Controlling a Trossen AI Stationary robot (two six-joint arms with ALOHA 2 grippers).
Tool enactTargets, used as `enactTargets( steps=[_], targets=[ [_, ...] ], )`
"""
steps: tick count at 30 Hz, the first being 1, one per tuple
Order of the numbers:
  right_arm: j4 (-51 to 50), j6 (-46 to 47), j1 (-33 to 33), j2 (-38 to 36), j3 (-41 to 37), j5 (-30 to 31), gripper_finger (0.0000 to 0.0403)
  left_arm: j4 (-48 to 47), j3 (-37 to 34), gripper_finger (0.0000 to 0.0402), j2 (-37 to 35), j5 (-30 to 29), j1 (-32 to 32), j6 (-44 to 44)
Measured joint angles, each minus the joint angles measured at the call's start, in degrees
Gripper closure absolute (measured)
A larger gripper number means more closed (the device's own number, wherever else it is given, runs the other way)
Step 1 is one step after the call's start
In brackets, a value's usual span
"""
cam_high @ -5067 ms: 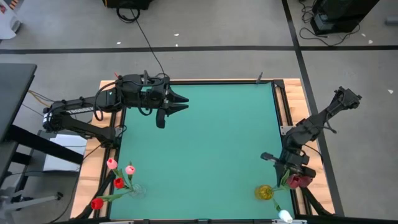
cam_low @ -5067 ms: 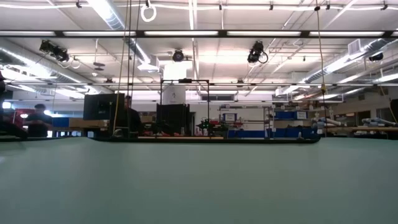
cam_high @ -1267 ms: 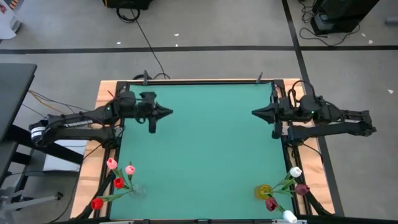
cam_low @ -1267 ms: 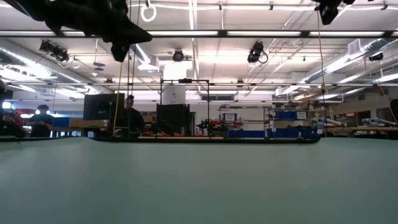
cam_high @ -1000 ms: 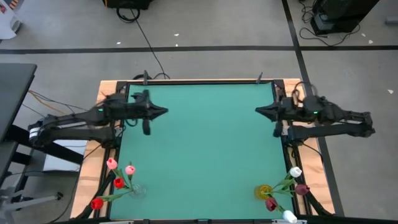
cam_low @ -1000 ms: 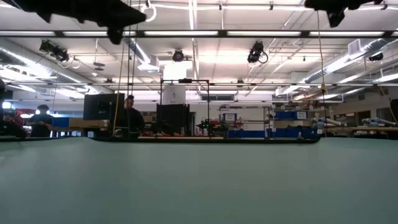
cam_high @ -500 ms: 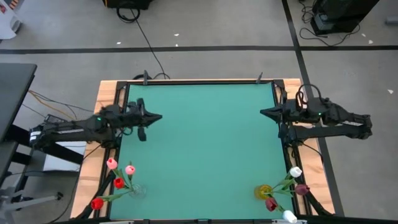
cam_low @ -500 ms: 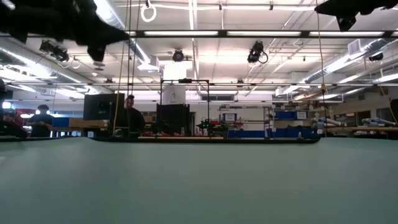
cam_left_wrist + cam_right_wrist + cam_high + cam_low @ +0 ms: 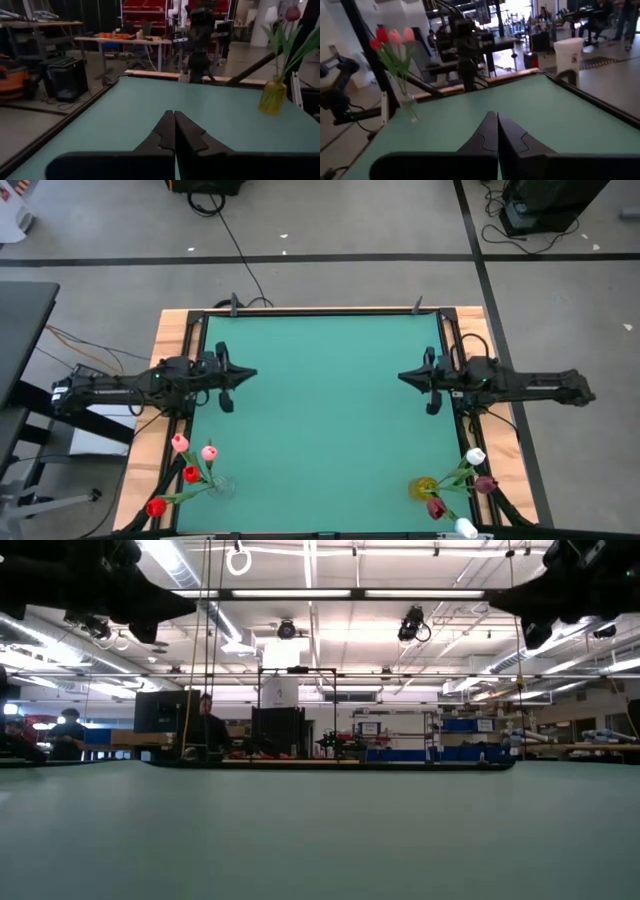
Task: Sort flowers into vase by color
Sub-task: Return to Home Position
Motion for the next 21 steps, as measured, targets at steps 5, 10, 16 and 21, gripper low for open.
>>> enactTargets(
  steps=[5,10,16,21],
  targets=[
    [0.0,0.0,0.0,-1.6,-2.8,0.6,0.0403,-0.9,-2.0,0.0401,-3.6,0.0,-0.2,0.0],
    [-0.3,1.5,0.0,-4.8,-4.9,0.8,0.0403,3.0,-5.7,0.0401,-4.1,-0.2,-0.2,-2.9],
    [-0.2,2.6,0.0,-7.6,-6.2,1.1,0.0403,4.1,-7.3,0.0401,-4.1,-0.2,-0.2,-2.8],
    [-0.2,4.5,0.0,-8.0,-7.5,2.0,0.0403,9.2,-10.8,0.0401,-4.0,-0.2,-0.2,-3.8]
  ],
)
